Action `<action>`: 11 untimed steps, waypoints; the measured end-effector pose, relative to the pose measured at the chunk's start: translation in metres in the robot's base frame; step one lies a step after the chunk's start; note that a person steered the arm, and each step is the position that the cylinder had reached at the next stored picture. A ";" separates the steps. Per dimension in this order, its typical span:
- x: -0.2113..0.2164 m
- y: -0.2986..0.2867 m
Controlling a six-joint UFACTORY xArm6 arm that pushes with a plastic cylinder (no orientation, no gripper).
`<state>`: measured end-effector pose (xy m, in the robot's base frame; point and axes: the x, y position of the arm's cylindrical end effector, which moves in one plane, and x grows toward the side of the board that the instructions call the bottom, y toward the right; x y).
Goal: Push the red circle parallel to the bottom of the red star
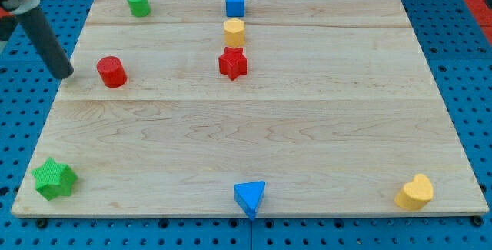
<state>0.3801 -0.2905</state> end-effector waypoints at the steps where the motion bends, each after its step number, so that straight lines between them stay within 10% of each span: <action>1: -0.043 0.053; 6: 0.101 0.033; 11: 0.032 0.167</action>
<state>0.4117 -0.1235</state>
